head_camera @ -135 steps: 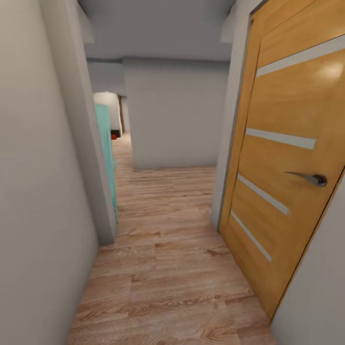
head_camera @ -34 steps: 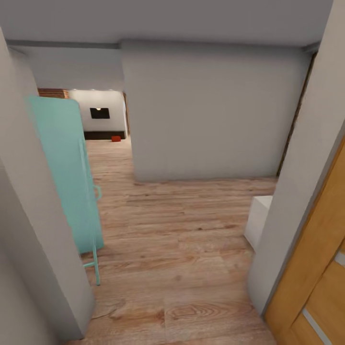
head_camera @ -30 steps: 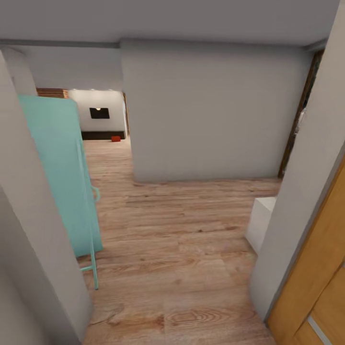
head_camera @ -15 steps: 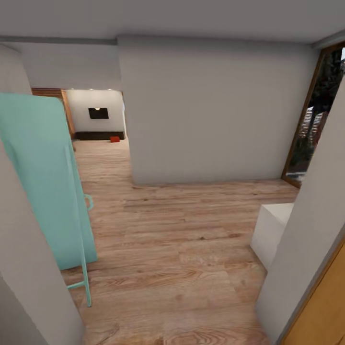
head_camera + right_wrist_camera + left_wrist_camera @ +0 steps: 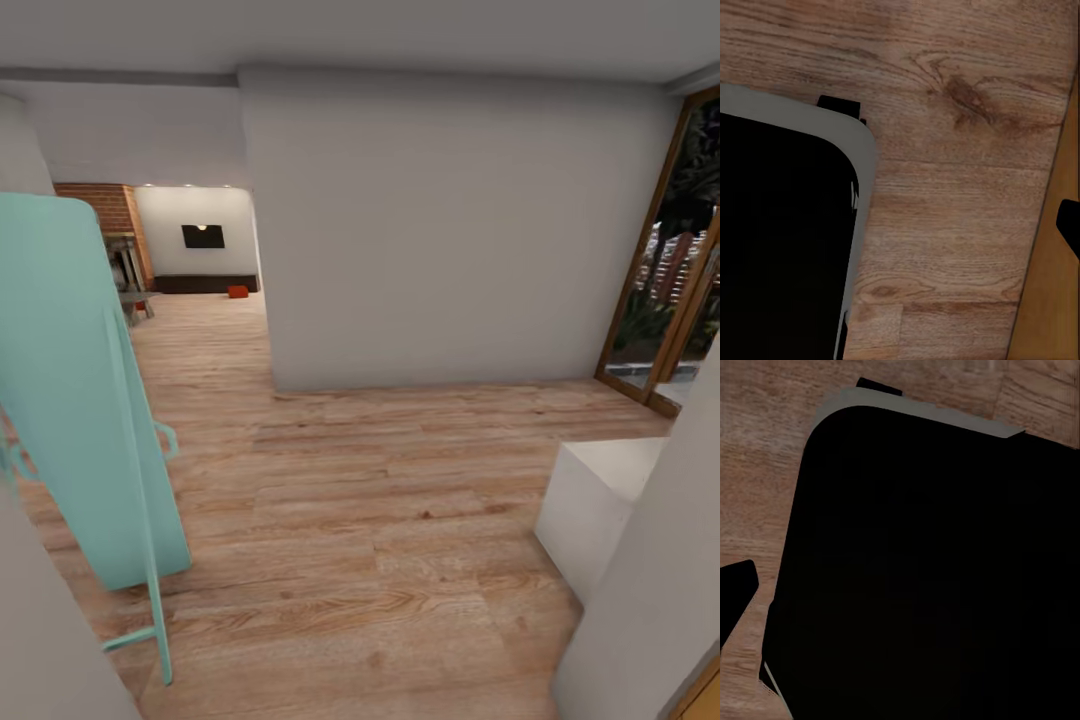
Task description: Move the two storage containers from the living room to the garage. In the garage, place one container on the floor and stack the other container on top of it (either order is fine).
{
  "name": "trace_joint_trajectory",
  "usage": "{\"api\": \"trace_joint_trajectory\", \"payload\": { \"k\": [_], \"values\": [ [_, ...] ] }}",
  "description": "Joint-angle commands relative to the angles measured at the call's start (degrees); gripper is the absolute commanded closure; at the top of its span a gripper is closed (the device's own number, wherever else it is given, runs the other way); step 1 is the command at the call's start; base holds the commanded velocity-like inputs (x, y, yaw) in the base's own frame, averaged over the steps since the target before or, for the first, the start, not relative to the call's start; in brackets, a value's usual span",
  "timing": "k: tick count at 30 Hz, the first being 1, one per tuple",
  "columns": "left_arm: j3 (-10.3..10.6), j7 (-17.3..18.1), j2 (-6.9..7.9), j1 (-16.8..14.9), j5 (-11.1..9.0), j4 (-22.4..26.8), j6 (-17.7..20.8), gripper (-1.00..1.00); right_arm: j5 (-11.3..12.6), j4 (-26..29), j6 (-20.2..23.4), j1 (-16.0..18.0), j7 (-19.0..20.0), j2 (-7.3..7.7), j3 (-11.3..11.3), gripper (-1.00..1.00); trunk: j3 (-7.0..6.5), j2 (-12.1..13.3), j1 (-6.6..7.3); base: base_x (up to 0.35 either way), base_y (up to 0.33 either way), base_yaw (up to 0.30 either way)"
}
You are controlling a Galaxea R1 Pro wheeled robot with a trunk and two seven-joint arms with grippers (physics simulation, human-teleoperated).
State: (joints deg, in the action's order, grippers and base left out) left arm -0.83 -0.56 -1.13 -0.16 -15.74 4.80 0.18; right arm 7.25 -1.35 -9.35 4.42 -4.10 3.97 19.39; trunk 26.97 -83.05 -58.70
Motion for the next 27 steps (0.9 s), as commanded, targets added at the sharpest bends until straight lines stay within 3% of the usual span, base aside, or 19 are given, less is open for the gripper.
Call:
{"api": "trace_joint_trajectory", "payload": {
  "k": [1, 27],
  "values": [
    [-0.06, -0.06, -0.01, -0.02, -0.26, 0.03, 0.02, -1.00, 0.58, -0.14, -0.32, 0.06, -0.03, -0.02, 0.53, -1.00, 0.06, -0.03, -0.03, 0.324, 0.000, 0.000],
    [-0.05, -0.06, 0.00, -0.02, -0.26, 0.12, 0.02, -1.00, 0.57, -0.14, -0.32, 0.06, -0.03, -0.02, 0.50, -1.00, 0.06, -0.03, -0.03, 0.324, 0.000, 0.000]
  ]
}}
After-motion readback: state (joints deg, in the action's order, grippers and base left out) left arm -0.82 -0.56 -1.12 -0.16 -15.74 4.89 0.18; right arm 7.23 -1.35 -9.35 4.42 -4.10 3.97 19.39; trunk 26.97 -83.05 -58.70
